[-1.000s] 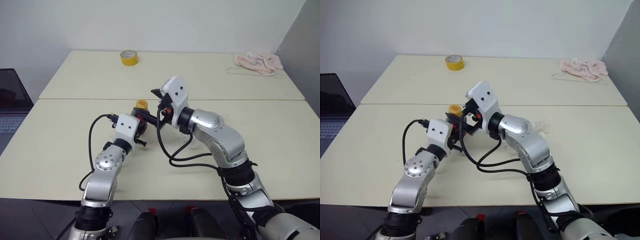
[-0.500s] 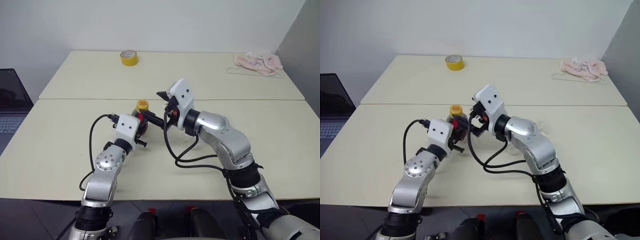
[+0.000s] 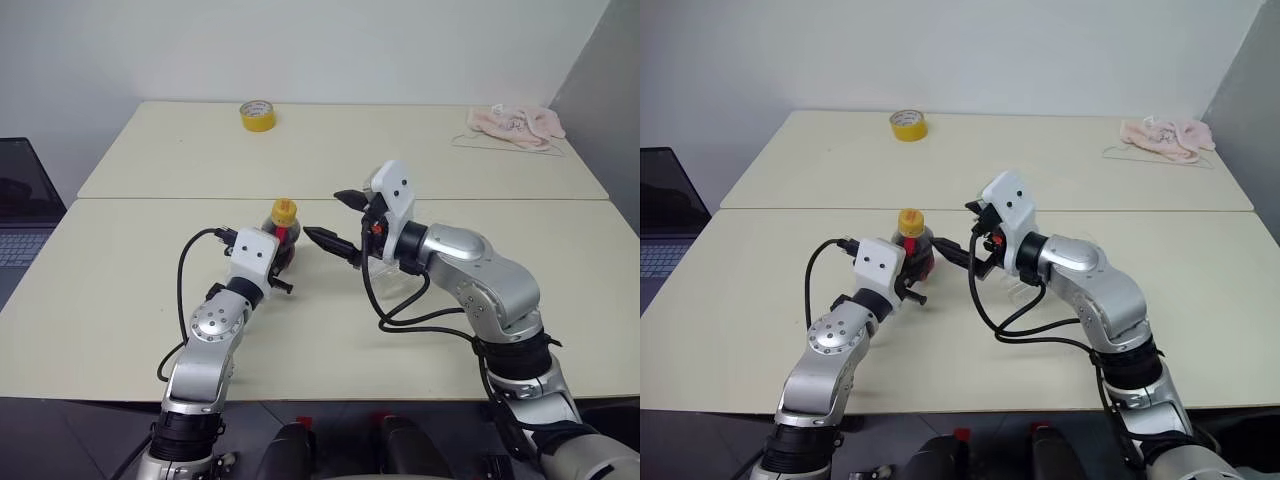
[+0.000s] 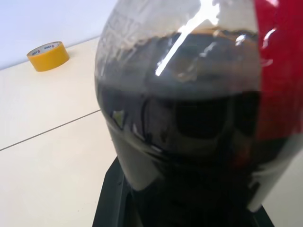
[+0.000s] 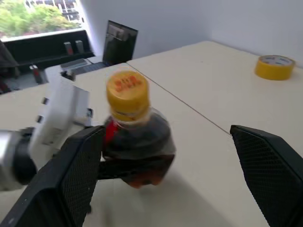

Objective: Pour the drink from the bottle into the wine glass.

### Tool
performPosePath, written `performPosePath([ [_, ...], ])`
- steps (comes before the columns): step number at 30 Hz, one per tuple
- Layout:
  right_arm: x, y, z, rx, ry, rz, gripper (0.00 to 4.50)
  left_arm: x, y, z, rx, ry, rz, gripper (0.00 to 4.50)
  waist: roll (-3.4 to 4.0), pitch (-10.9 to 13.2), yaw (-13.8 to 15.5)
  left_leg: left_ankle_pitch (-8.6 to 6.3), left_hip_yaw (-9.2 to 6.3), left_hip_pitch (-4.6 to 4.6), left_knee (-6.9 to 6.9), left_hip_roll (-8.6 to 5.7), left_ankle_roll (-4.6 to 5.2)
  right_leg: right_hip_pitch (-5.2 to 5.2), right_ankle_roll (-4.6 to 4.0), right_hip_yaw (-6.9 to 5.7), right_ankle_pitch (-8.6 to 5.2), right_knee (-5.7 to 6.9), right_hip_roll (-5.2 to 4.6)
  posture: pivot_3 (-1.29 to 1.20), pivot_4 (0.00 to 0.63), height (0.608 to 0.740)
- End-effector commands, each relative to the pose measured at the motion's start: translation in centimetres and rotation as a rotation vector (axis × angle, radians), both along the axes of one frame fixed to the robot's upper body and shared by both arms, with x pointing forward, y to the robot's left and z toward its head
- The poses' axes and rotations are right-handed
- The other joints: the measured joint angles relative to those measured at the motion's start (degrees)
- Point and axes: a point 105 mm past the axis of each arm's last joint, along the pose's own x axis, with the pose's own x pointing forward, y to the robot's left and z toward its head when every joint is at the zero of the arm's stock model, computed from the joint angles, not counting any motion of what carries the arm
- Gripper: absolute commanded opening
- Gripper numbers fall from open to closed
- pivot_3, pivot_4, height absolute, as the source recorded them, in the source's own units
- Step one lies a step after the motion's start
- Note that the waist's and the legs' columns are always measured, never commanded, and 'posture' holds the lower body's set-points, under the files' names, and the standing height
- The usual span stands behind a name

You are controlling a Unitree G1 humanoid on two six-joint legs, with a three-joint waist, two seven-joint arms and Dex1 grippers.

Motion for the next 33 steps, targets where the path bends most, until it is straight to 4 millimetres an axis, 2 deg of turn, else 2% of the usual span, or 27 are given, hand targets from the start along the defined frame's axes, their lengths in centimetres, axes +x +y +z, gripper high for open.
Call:
performPosePath([
  [1, -0.5, 0.5, 2.2, 0.078, -0.004, 0.03, 4.5, 0.0, -0.3, 2.2, -0.001, -0.095, -0.016, 0.76, 0.0, 0.0, 0.06, 0.0, -0.01, 0.0, 0.0, 0.0, 0.0, 0.0, 0.0, -0.01, 0.0, 0.0, 0.0, 0.0, 0.15, 0.74],
  [13, 0.3, 3.1, 1.8, 0.107, 0.075, 0.05, 4.5, -0.2, -0.5, 2.1, 0.004, -0.095, -0.023, 0.76, 0.0, 0.0, 0.08, 0.0, 0.02, -0.01, 0.02, -0.03, -0.01, -0.01, 0.0, 0.03, 0.0, -0.02, -0.02, 0.0, 0.15, 0.74],
  [25, 0.2, 3.8, 1.8, 0.116, 0.064, 0.049, 4.5, -0.2, -0.6, 2.1, 0.002, -0.092, -0.024, 0.76, 0.0, 0.0, 0.06, 0.0, 0.0, 0.0, 0.01, -0.02, -0.01, -0.02, 0.0, 0.01, 0.0, -0.01, -0.01, 0.0, 0.15, 0.74],
  [28, 0.1, 3.9, 1.9, 0.116, 0.057, 0.053, 3.86, -0.2, -0.6, 2.0, 0.002, -0.092, -0.024, 0.76, 0.0, 0.0, 0.06, 0.0, 0.0, -0.01, 0.01, -0.02, -0.01, -0.02, 0.0, 0.01, 0.0, -0.01, -0.01, 0.0, 0.15, 0.74],
  [33, 0.1, 4.0, 1.9, 0.108, 0.039, 0.046, 2.11, -0.2, -0.6, 2.0, 0.003, -0.092, -0.024, 0.76, 0.0, 0.0, 0.07, 0.01, 0.0, -0.01, 0.01, -0.02, -0.01, -0.02, 0.0, 0.01, 0.0, -0.01, -0.01, 0.0, 0.15, 0.74],
])
